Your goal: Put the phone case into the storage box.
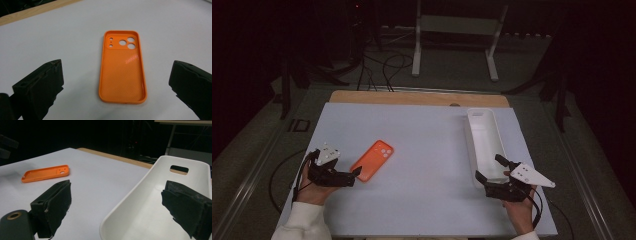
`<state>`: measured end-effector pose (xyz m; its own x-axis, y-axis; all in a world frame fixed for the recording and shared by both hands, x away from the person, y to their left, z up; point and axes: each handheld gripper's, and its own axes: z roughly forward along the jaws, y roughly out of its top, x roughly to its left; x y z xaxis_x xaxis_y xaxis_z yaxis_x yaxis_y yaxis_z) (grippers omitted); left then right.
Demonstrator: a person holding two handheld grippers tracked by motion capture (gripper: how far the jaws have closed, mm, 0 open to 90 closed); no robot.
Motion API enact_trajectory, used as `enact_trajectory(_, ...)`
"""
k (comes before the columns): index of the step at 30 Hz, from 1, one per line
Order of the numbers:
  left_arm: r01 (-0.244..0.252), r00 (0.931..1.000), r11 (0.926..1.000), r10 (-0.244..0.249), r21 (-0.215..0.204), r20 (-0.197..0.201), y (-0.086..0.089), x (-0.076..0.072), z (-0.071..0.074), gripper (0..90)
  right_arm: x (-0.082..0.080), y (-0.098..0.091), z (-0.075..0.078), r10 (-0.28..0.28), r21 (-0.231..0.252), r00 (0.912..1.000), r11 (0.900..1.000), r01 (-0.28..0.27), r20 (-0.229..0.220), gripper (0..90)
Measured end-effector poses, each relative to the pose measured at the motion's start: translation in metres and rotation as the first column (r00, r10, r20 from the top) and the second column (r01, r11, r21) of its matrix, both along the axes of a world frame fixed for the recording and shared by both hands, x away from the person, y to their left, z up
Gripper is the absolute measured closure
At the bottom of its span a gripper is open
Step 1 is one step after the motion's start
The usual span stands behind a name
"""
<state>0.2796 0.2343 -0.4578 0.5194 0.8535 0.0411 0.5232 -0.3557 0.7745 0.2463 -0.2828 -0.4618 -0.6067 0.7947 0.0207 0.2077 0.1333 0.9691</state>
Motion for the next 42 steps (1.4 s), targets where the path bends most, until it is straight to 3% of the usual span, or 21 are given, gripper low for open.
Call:
enact_trajectory(19, 0.028, 0.9959, 0.9972, -0.022, 0.069, -0.088, -0.01, 0.02, -0.012, 1.0, 0.0, 0.0, 0.0, 0.002, -0.001, 1.0, 1.0, -0.002, 0.003, 8.6)
enact_trajectory(36, 0.07, 0.9793, 0.9918, -0.048, 0.107, -0.197, -0.021, 0.038, -0.028, 1.0, 0.001, 0.0, 0.0, 0.003, 0.001, 1.0, 1.0, -0.003, 0.004, 8.6)
enact_trajectory(42, 0.076, 0.9754, 0.9909, -0.05, 0.111, -0.215, -0.024, 0.041, -0.034, 1.0, 0.001, 0.0, 0.0, 0.002, 0.002, 1.0, 1.0, -0.002, 0.002, 8.6)
